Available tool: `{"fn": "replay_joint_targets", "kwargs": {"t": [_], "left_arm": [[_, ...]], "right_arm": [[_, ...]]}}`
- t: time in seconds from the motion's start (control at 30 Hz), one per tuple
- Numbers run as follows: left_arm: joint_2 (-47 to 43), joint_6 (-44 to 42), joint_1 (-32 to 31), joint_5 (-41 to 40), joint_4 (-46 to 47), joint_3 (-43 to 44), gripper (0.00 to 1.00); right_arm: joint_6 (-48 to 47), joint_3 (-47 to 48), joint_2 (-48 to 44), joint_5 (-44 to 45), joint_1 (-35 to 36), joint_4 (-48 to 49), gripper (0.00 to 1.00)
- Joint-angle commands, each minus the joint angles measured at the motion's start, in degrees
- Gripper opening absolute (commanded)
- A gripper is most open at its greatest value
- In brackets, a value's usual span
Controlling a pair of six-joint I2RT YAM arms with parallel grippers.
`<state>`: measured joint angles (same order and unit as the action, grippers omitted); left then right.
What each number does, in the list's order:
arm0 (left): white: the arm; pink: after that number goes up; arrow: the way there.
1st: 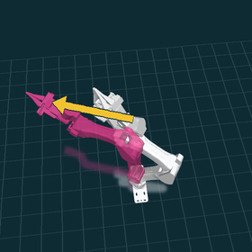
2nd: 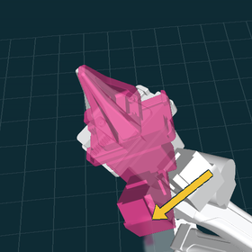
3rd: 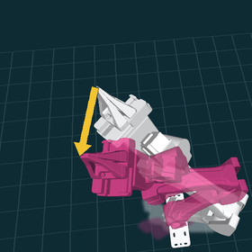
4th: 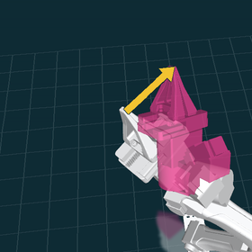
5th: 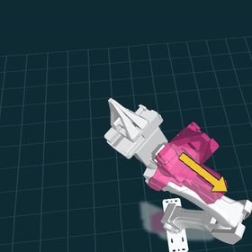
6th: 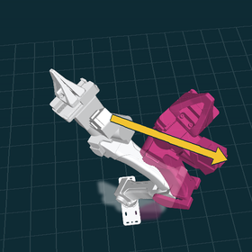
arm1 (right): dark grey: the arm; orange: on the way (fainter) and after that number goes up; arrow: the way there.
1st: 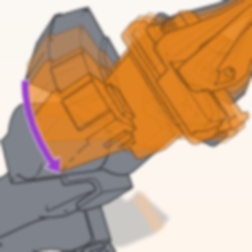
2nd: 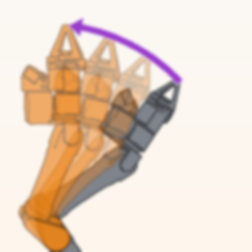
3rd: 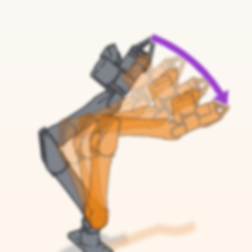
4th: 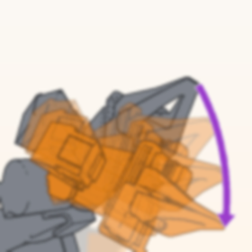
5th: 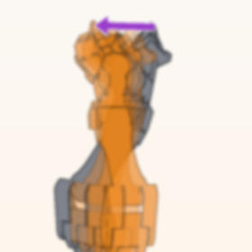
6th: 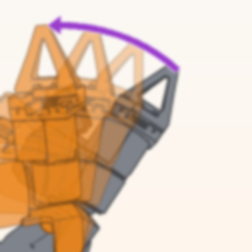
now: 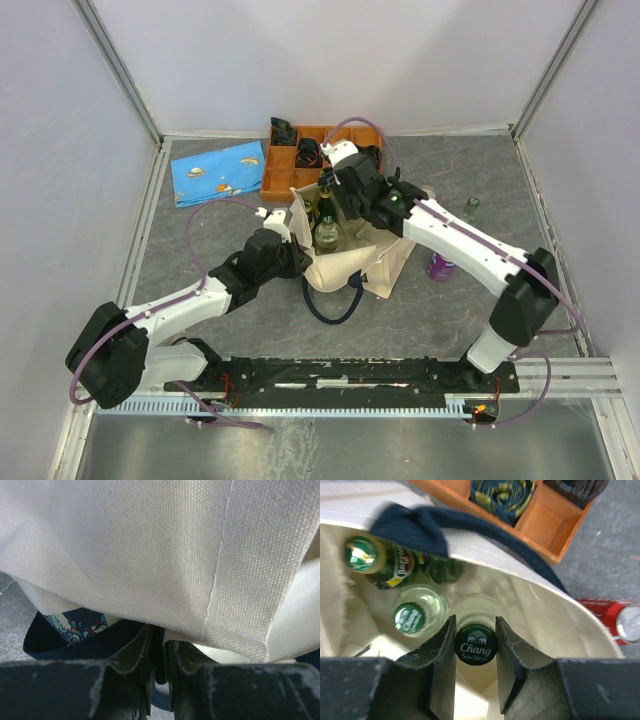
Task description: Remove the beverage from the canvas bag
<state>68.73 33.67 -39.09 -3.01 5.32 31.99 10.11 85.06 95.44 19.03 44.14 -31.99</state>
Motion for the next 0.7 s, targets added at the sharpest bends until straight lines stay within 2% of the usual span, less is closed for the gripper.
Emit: {"fn": "replay_joint_targets", "kwargs": {"t": [0.0,0.23,0.47,0.67], "left_arm": [[0.9,1.6,0.3,-4.0,0.2,0.4,0.20],[1.8,0.5,0.3,-4.0,0.2,1.6,0.20],[2.5,-0.7,0.3,-4.0,0.2,2.1,0.20],[3.0,-1.3,0.3,-4.2,-0.1,2.1,0.20]], "right_arm": [[-4.5,9.5,-10.9,7.2,3.3,5.0,0.00],[-5.2,11.0,-20.5,11.6,7.5,2.6,0.00],[-0.8,2.2,-37.4,17.6,8.5,-1.3,0.00],[4.0,-1.1,-47.1,18.9,8.5,-10.8,0.00]]}}
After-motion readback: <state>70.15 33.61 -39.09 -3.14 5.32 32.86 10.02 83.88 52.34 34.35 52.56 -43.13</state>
